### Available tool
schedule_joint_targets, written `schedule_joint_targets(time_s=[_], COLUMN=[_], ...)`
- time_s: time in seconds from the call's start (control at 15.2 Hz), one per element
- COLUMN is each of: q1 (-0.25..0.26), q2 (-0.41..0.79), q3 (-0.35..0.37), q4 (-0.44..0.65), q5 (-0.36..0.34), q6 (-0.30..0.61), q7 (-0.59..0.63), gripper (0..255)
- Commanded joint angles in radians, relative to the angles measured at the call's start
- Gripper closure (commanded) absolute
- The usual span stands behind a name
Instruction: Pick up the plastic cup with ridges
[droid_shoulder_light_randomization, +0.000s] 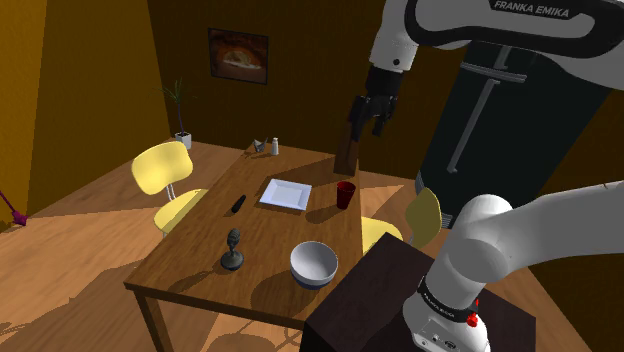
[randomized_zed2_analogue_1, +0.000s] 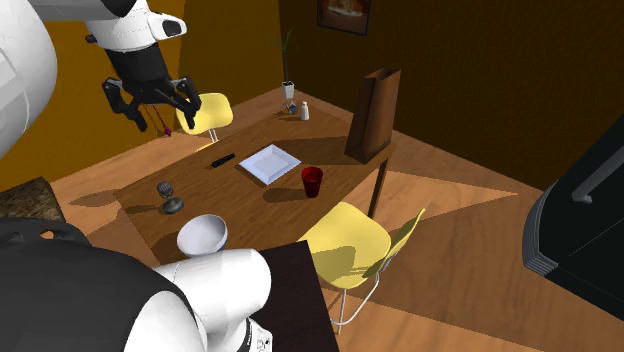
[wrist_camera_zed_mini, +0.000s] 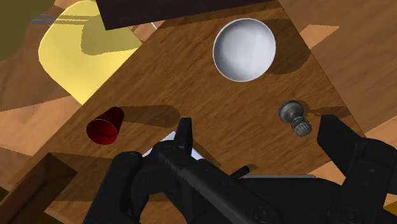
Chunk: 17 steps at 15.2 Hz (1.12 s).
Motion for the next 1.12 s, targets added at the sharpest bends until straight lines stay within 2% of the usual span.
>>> schedule_joint_targets(time_s=[0.0,0.53,1.06], q1=[0.0,-0.043,-0.069], q2=[0.0,0.088,0.273], q3=[0.0,-0.152,-0.309], q4=[0.0,-0.109,-0.132], q5=[0.0,-0.066,-0.094], q6=[0.0,0.194,0.398], q7=[0.0,-0.165,-0.338], gripper=[0,0,0])
